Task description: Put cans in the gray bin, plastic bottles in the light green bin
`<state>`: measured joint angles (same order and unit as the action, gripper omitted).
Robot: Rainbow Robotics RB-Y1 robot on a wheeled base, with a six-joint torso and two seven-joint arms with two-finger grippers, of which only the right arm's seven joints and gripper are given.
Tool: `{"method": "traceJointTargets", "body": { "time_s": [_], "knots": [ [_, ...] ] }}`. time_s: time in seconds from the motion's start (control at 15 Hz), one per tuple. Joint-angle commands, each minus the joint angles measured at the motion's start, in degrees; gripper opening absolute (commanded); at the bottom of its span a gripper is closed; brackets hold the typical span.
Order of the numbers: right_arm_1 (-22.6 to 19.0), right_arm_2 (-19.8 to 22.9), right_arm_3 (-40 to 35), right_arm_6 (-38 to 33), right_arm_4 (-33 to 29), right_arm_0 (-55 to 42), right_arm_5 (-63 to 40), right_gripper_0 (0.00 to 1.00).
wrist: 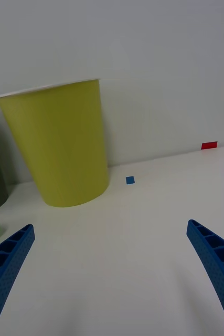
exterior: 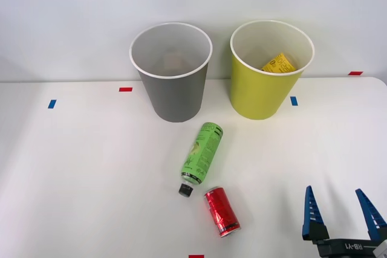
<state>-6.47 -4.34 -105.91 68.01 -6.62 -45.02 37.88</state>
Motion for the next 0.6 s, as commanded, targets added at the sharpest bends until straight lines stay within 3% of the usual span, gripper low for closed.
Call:
{"method": "traceJointTargets", "body": {
  "time_s": [0.07,0.2,0.6],
  "knots": [
    [-0.5,-1.4,0.0,1.8,-1.1,-3.2,2.5,1.0],
    [-1.2,-2.7,0.0,3.2,-1.2,-5.3,3.4,1.0],
    [-1.4,-7.9,0.0,16.8,2.1,-9.7,3.3,1.0]
  ]
}}
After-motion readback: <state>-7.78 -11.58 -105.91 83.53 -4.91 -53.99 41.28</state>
